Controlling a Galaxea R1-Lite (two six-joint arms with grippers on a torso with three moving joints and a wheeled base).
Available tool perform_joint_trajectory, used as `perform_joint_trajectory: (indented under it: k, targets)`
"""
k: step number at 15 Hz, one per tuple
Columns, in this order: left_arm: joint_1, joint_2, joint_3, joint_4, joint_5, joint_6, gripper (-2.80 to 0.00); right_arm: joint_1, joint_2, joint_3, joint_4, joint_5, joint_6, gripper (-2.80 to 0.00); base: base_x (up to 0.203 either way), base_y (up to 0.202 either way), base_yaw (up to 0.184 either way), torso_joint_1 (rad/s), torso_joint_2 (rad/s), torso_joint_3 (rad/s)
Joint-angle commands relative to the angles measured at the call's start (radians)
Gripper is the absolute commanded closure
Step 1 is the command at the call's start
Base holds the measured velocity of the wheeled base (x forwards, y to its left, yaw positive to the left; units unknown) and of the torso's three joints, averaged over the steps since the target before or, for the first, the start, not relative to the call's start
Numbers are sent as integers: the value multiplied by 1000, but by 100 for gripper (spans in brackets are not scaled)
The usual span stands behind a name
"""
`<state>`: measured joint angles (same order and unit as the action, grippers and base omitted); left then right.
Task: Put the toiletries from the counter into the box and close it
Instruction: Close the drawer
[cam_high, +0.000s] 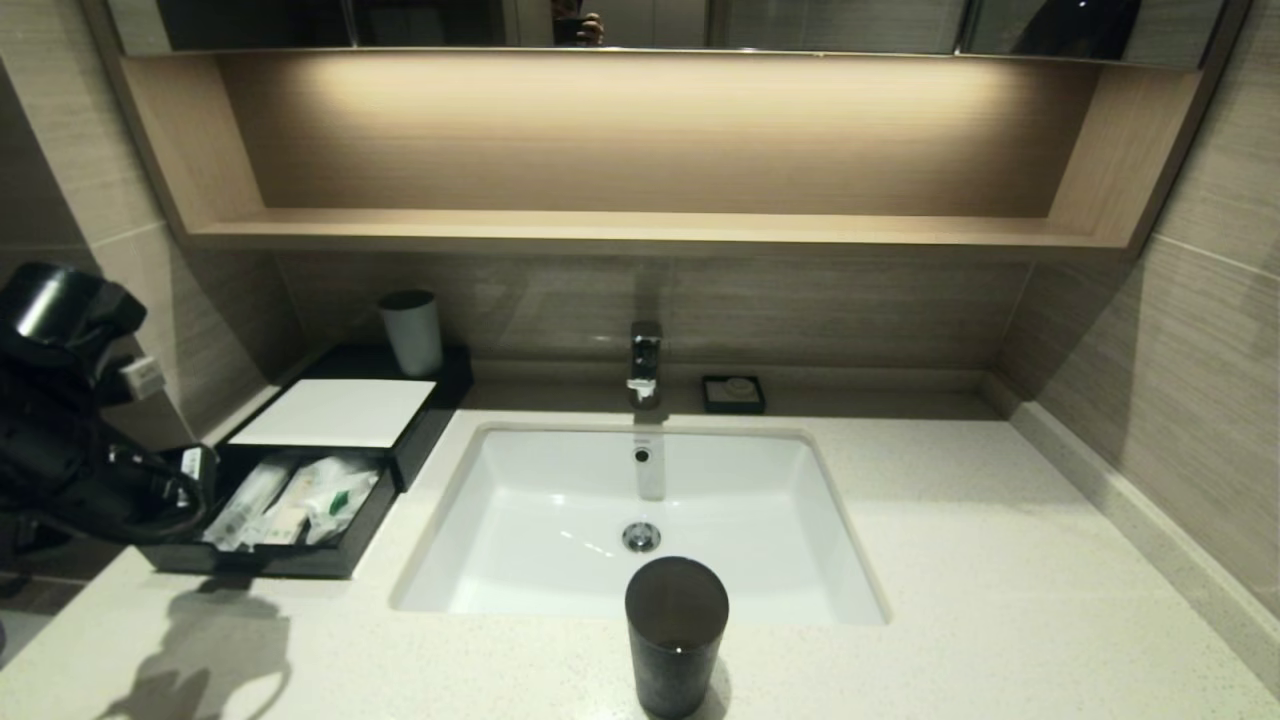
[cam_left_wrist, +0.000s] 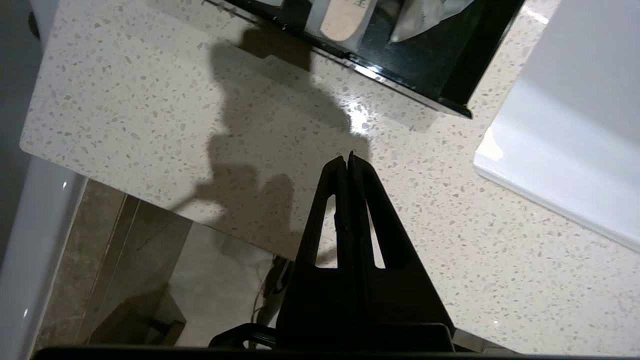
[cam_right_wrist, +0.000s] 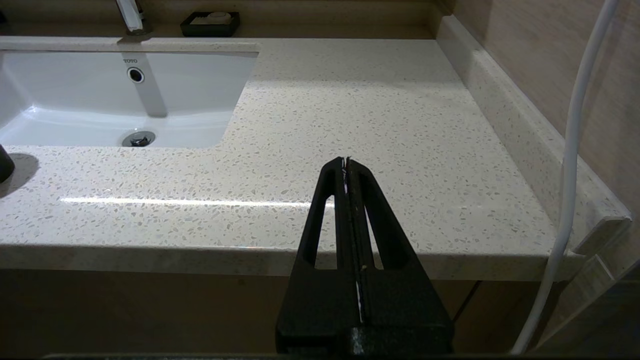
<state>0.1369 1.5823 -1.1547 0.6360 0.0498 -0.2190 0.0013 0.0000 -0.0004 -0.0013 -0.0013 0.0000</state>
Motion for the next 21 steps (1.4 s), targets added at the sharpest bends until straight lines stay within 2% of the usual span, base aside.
perform_joint_trajectory:
  k: [1,6,9,16,21]
  targets:
    - [19,5,25,2,1,13,0,0,0,1,0,0,0,0,0,0,0,0,0,0]
    - [26,12,53,9,10,32,0,0,0,2,0,0,0,0,0,0,0,0,0,0]
    - [26,54,82,-2,91,52,0,0,0,2,0,0,0,0,0,0,0,0,0,0]
    - [24,142,98,-8,91,52,0,0,0,0,0,0,0,0,0,0,0,0,0,0]
    - [24,208,102,-56,90,50,0,0,0,1,0,0,0,0,0,0,0,0,0,0]
